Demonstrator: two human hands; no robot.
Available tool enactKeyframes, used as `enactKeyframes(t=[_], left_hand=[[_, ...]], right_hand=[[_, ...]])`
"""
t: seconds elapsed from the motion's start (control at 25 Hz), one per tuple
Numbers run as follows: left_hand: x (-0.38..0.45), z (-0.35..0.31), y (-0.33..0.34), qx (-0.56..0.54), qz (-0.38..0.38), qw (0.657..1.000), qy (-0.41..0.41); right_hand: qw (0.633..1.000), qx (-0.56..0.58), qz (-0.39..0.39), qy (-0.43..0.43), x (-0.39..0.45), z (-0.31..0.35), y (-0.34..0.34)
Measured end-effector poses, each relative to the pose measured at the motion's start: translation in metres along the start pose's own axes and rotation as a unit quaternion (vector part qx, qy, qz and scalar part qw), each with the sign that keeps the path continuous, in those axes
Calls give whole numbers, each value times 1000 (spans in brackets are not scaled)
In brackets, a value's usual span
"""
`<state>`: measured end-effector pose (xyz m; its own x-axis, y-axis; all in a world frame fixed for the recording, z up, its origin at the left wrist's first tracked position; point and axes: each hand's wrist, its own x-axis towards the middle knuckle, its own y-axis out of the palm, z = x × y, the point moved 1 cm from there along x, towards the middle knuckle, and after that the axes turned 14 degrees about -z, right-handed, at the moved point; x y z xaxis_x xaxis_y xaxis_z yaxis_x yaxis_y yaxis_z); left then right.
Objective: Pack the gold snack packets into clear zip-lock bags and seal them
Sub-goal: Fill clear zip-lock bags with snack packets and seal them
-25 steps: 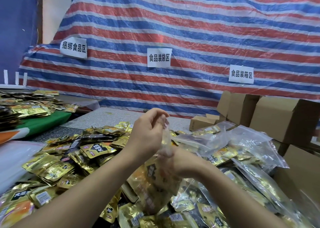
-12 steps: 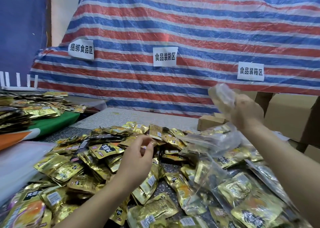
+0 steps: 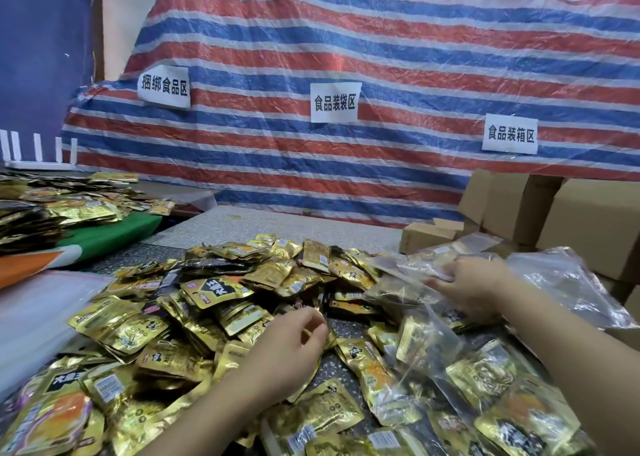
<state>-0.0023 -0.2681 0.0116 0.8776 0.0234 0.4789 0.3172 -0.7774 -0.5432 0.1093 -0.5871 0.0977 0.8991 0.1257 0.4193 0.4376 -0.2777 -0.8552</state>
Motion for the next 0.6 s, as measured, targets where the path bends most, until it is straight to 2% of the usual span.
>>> enactKeyframes(t=[0.08,0.16,0.24,0.28,0.36,0.48,0.6], left_hand=[[-11,-8,5,54,63,994,67],[-25,-18,14,69,175,973,132],[-37,-27,27,124,286,926,215],[-41,-30,34,157,315,901,253],[-42,-30,43,188,313,884,293],[-36,-20,42,198,264,891,313],[-21,-5,43,276,199,887,312]], right_hand=[[1000,9,-27,-3,-2,2,-4],[999,6,-44,-5,-1,4,-3],[998,0,-54,-7,-1,5,-3],[998,-2,-57,-7,-1,5,-3],[998,0,-61,-4,-2,4,-3],[998,22,-65,2,-2,2,-2],[997,22,-70,6,-1,1,-1]])
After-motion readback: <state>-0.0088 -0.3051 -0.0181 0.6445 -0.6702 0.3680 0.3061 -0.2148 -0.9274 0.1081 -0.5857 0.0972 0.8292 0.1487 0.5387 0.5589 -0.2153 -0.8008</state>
